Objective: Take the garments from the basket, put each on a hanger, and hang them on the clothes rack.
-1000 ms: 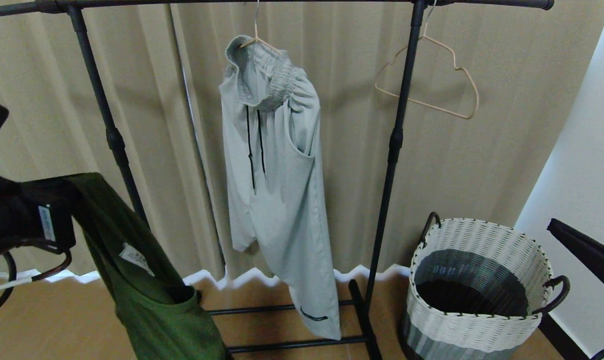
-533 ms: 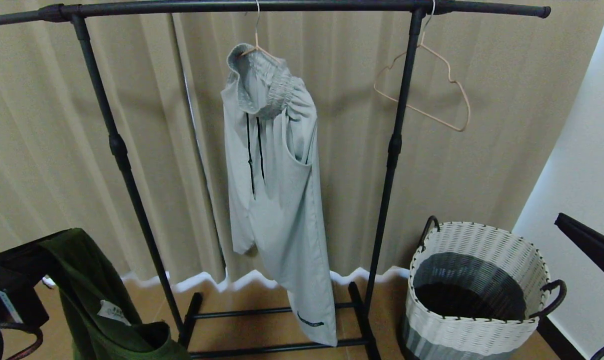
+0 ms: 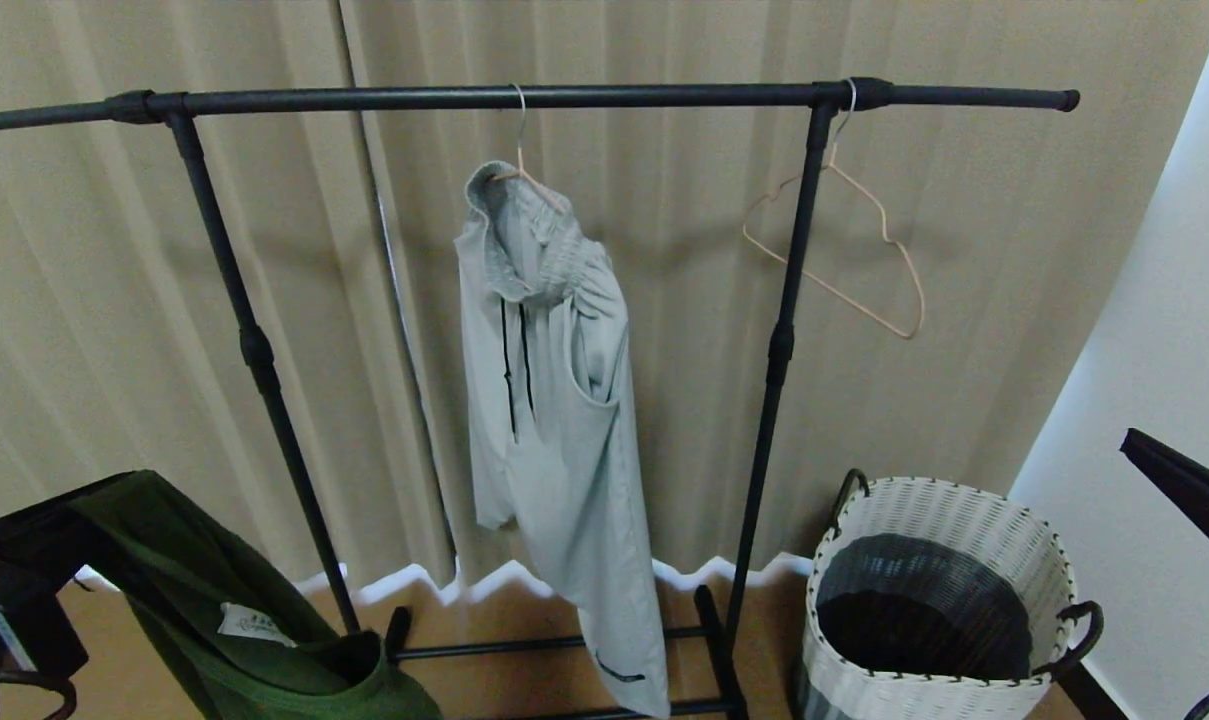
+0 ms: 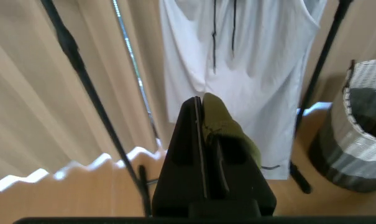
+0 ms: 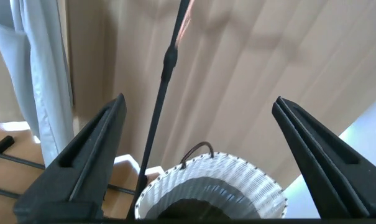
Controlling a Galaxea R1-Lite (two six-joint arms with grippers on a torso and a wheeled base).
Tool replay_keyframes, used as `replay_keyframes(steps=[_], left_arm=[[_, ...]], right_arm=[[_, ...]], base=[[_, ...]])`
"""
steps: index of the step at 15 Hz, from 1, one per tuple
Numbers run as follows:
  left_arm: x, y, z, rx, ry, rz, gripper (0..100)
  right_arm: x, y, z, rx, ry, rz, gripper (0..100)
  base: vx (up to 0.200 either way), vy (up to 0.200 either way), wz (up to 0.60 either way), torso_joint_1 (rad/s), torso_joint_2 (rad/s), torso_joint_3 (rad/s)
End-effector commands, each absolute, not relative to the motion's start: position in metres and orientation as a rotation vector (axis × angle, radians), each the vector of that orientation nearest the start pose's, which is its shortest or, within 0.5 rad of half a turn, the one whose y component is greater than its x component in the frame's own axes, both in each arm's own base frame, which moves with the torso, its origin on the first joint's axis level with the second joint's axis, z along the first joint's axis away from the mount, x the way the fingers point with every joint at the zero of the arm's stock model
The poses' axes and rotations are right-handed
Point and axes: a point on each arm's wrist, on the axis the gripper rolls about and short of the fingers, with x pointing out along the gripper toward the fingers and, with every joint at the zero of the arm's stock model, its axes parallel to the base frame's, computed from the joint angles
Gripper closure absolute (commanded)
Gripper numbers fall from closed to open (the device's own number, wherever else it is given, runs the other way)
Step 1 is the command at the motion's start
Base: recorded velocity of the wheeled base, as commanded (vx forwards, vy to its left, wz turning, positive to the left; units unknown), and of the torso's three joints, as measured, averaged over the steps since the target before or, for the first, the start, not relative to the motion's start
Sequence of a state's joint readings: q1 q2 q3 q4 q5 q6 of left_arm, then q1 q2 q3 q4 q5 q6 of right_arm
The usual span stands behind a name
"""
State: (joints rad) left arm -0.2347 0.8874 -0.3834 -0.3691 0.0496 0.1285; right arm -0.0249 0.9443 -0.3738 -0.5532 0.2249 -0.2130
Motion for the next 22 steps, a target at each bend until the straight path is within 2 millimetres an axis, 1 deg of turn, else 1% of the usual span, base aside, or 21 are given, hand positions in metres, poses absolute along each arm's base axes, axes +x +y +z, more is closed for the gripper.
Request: replay_keyframes(steps=[1, 5, 8, 10, 13, 15, 17, 22], left_arm=[[0.095, -0.022, 0.200, 0.162, 0.106, -0.194, 100], [0.087, -0.020, 0.206, 0.161, 0.062, -0.196, 100], [0.085, -0.020, 0.206, 0.157, 0.052, -0.219, 100], [0.082, -0.019, 0.207, 0.154, 0.040, -0.225, 100], [0.083, -0.020, 0.208, 0.154, 0.040, -0.225, 100], [0.084, -0.020, 0.209, 0.152, 0.040, -0.225, 100], [0.085, -0.020, 0.208, 0.151, 0.046, -0.225, 100], [0.086, -0.020, 0.207, 0.153, 0.056, -0.226, 100]], right_arm=[[0.118, 0.002, 0.210, -0.211, 0.006, 0.202, 0], [0.119, 0.002, 0.211, -0.212, 0.007, 0.200, 0], [0.118, 0.002, 0.205, -0.218, 0.041, 0.206, 0], [0.116, 0.002, 0.205, -0.203, 0.160, 0.217, 0], [0.112, 0.001, 0.214, -0.182, 0.329, 0.205, 0], [0.115, 0.002, 0.214, -0.187, 0.361, 0.186, 0], [0.123, 0.002, 0.210, -0.183, 0.398, 0.180, 0], [0.131, 0.001, 0.206, -0.181, 0.434, 0.166, 0]], base=[[0.000, 0.000, 0.00, 0.163, -0.45, -0.305], [0.000, 0.000, 0.00, 0.172, -0.47, -0.298], [0.000, 0.000, 0.00, 0.198, -0.49, -0.292], [0.000, 0.000, 0.00, 0.212, -0.50, -0.298], [0.000, 0.000, 0.00, 0.217, -0.51, -0.292], [0.000, 0.000, 0.00, 0.227, -0.53, -0.295], [0.000, 0.000, 0.00, 0.119, -0.28, -0.156], [0.200, 0.000, 0.00, 0.023, -0.05, -0.030]])
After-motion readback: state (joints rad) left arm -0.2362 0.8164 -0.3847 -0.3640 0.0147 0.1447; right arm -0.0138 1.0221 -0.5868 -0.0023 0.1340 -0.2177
